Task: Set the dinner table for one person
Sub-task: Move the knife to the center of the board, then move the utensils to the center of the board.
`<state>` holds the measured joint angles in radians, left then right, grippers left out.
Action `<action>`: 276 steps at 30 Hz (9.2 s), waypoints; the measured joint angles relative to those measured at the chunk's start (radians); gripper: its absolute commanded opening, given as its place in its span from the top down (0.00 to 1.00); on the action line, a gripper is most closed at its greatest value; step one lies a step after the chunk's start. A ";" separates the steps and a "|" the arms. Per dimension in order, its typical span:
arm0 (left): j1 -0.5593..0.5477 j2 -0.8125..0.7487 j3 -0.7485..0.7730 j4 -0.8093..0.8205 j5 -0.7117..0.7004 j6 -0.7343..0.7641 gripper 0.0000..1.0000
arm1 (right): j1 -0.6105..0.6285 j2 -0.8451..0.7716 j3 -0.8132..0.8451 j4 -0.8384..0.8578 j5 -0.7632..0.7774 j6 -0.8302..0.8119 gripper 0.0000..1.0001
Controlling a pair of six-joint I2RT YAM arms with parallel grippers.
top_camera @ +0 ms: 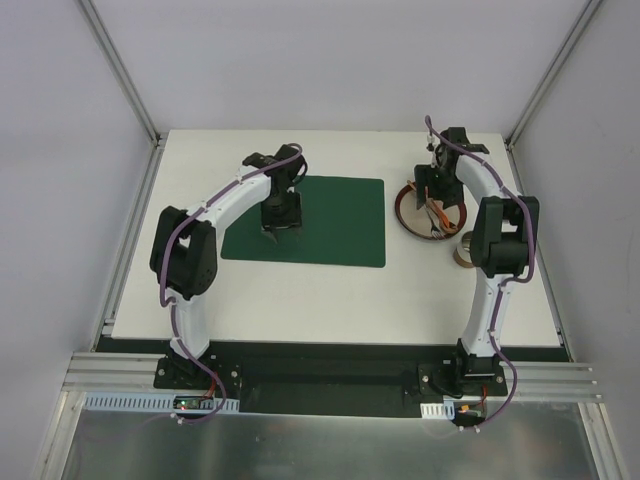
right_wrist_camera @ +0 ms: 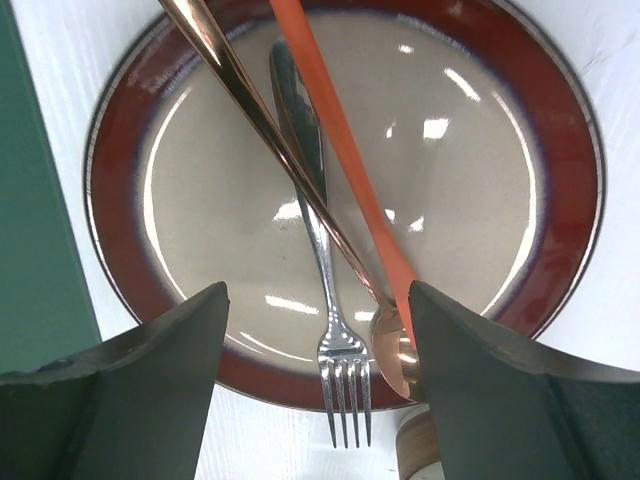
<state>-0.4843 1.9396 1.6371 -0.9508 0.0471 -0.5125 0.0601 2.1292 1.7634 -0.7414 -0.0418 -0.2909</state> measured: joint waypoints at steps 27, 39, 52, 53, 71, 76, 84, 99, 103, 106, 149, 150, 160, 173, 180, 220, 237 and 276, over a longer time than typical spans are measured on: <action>0.000 0.068 0.046 -0.005 0.000 0.006 0.50 | -0.011 0.121 0.115 -0.076 0.004 -0.018 0.42; 0.000 0.069 0.046 -0.006 0.000 0.007 0.50 | -0.027 0.168 0.192 -0.137 0.030 -0.017 0.77; 0.000 0.069 0.046 -0.008 0.000 0.007 0.51 | -0.026 0.172 0.202 -0.142 0.001 -0.001 0.99; 0.000 0.069 0.046 -0.008 0.000 0.007 0.51 | -0.026 0.172 0.202 -0.142 0.001 0.000 0.99; 0.000 0.066 0.041 -0.008 -0.001 0.008 0.51 | 0.004 0.055 0.014 -0.043 0.058 0.083 0.99; 0.000 0.053 0.028 -0.009 -0.002 0.008 0.51 | 0.022 0.027 -0.023 -0.041 0.082 0.098 0.99; 0.000 0.026 0.015 -0.012 -0.004 0.008 0.51 | 0.030 0.007 -0.039 -0.052 0.109 0.110 0.99; 0.000 0.019 0.013 -0.012 -0.004 0.008 0.51 | 0.047 -0.077 -0.076 -0.068 0.167 0.142 0.99; 0.000 0.019 0.013 -0.012 -0.004 0.008 0.51 | 0.068 -0.138 -0.100 -0.069 0.181 0.158 0.99; 0.000 0.019 0.009 -0.012 -0.004 0.008 0.51 | 0.088 -0.177 -0.138 -0.066 0.190 0.172 1.00; 0.000 0.014 -0.031 -0.012 -0.005 0.008 0.51 | 0.378 -0.462 -0.669 -0.031 0.342 0.429 0.99; 0.000 0.014 -0.031 -0.012 -0.005 0.008 0.51 | 0.384 -0.461 -0.674 -0.031 0.342 0.433 0.99; 0.000 0.014 -0.031 -0.012 -0.005 0.008 0.52 | 0.414 -0.349 -0.673 -0.029 0.355 0.455 0.99; 0.000 0.014 -0.032 -0.012 -0.005 0.008 0.51 | 0.455 -0.316 -0.637 -0.087 0.428 0.489 0.62; 0.000 0.014 -0.032 -0.012 -0.005 0.008 0.52 | 0.497 -0.334 -0.600 -0.146 0.468 0.516 0.61; 0.000 0.069 0.009 -0.023 -0.008 0.037 0.51 | 0.131 0.076 0.156 -0.206 0.343 0.323 0.37; 0.000 0.088 0.031 -0.032 -0.015 0.037 0.52 | 0.072 0.144 0.161 -0.166 0.195 0.304 0.60; 0.000 0.102 0.038 -0.042 -0.026 0.037 0.54 | 0.062 0.134 0.137 -0.148 0.158 0.316 0.99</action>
<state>-0.4847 2.0418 1.6752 -0.9932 0.0216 -0.4755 0.1219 2.2627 1.8999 -0.8898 0.1165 0.0254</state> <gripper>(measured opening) 0.459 0.034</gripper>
